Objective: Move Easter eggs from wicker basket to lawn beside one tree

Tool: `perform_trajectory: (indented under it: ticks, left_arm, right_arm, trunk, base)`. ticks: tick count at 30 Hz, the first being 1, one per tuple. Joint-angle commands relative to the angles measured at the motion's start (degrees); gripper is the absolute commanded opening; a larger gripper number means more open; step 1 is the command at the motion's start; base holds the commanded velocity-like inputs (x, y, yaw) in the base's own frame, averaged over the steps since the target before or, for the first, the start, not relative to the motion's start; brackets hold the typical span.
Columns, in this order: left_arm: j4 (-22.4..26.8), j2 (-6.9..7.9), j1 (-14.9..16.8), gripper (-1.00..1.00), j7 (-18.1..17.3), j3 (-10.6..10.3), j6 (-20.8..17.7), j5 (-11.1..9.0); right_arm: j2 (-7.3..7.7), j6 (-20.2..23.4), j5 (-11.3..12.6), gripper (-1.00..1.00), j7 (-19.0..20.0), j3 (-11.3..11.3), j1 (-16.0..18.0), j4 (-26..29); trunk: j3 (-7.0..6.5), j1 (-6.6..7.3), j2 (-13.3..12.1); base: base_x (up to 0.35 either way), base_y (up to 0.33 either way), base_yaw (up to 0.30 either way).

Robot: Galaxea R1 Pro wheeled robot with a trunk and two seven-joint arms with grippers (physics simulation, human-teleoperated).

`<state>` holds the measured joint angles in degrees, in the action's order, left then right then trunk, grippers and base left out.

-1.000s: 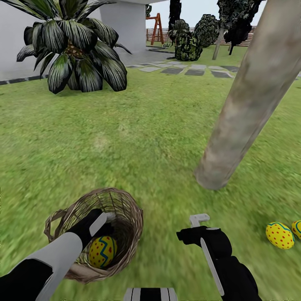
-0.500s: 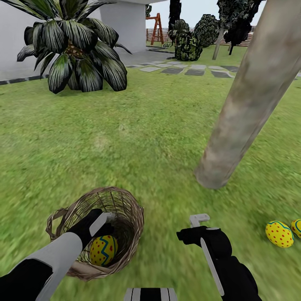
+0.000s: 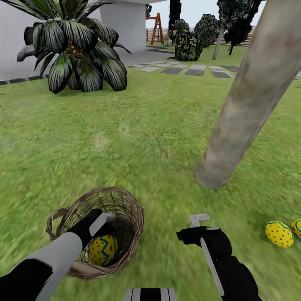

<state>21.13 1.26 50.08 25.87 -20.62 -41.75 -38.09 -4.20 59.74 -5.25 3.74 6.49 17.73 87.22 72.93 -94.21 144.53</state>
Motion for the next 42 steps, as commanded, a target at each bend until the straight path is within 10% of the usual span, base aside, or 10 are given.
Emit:
perform_trajectory:
  ticks: [1, 16, 42]
  left_arm:
    - [0.14, 0.06, 0.02, 1.0, 0.47, -0.43, -0.18, -0.6]
    - [0.63, 0.06, -0.07, 1.0, 0.63, -0.57, 0.27, -0.43]
    - [0.92, 0.06, -0.16, 1.0, 0.61, -0.86, 0.52, -0.33]
  right_arm:
    - [-0.01, 0.26, -0.55, 1.0, 0.39, 0.01, 0.03, 0.05]
    - [-0.01, 0.26, -0.55, 1.0, 0.39, 0.01, 0.03, 0.07]
    - [-0.03, -0.01, -0.55, 1.0, 0.58, -0.03, -0.29, 3.71]
  trunk:
    - [0.05, 0.01, 0.02]
    - [2.26, -0.25, 0.15]
    - [2.26, -0.25, 0.15]
  base:
    - [0.0, 0.0, 0.0]
    - [0.0, 0.0, 0.0]
    - [0.0, 0.0, 0.0]
